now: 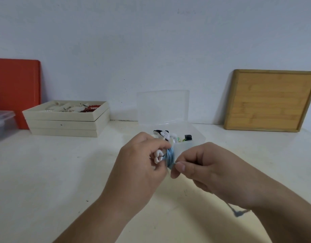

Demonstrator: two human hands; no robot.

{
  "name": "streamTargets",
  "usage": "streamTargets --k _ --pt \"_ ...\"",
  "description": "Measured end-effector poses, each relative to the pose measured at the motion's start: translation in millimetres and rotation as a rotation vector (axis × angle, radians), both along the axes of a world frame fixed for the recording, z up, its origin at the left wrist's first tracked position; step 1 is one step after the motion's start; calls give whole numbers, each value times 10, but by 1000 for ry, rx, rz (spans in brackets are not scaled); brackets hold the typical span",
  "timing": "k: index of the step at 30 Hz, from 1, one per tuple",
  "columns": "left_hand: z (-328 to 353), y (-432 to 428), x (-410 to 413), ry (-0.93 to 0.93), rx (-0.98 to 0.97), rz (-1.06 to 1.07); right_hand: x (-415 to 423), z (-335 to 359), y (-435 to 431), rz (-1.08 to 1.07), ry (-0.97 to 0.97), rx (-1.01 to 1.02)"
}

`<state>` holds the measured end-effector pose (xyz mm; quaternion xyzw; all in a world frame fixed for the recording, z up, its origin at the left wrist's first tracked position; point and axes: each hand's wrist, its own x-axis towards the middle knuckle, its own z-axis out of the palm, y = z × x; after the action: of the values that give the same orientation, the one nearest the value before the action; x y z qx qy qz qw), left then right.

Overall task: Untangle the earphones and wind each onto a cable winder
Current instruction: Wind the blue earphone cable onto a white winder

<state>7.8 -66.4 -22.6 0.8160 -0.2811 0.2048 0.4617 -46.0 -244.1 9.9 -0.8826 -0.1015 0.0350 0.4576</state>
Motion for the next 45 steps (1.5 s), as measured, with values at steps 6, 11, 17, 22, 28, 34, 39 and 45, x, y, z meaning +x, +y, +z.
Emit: streamTargets --k 6,11,17,22,28,34,39,45 --pt "19 -25 -61 15 104 -160 27 28 -74 -135 -127 108" --pt "57 -12 -118 114 12 -214 35 42 -116 -317 -227 78" --pt "78 -35 -168 141 -10 -266 67 36 -146 -340 -301 94" --pt "74 -46 -148 205 -158 -359 130 -41 -231 -306 -46 420" --pt "130 -46 -114 292 -453 -345 192 -233 -101 -151 143 399" --pt "58 -26 -5 199 -375 -12 117 -215 89 -32 166 219" --pt "24 -1 24 141 -249 110 78 -124 52 -53 82 35" --pt "-11 -22 -14 -111 81 108 38 -104 113 -93 -162 -276"
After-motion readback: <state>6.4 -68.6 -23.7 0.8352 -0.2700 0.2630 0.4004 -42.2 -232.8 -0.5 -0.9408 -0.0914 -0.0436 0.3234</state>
